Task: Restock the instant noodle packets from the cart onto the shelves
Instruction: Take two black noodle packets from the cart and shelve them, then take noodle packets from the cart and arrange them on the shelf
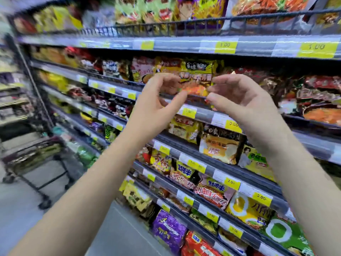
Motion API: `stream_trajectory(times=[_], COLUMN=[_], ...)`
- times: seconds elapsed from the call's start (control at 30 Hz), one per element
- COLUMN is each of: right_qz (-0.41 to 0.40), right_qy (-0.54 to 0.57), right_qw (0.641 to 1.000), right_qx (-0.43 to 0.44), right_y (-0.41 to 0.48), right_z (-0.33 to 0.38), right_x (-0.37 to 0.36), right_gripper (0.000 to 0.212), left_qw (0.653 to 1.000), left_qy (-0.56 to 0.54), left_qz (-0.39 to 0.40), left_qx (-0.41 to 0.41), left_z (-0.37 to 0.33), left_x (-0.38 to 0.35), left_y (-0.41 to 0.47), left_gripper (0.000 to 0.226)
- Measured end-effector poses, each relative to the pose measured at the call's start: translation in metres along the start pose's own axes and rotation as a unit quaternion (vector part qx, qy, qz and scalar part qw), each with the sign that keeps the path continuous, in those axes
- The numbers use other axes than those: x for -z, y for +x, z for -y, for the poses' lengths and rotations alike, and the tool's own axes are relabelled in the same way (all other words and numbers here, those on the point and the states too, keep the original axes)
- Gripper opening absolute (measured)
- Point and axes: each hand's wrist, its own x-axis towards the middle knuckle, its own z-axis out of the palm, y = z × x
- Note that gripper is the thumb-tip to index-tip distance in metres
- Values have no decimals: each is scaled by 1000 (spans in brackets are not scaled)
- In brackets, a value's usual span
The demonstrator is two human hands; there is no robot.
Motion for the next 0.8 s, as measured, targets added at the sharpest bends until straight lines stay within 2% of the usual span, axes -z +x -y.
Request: stream_trajectory(times=[0.23, 0.53, 0.8], right_qz=[109, 230, 276], right_qy=[98, 158, 190], right_qw=[989, 960, 942], right_qx=[7, -1, -2], right_y=[6, 12, 45], right_z=[-12, -8, -13], right_x=[-95, -233, -389], right_gripper=[36, 35, 35], left_qw=[989, 959, 945], left_qy=[69, 120, 140], left_qz=[-95, -224, -254], left_qx=[86, 124, 150], left_z=[5, 33, 99], left_x=[92, 211, 333], left_y=[-65, -123, -142], left_gripper=[25, 21, 19])
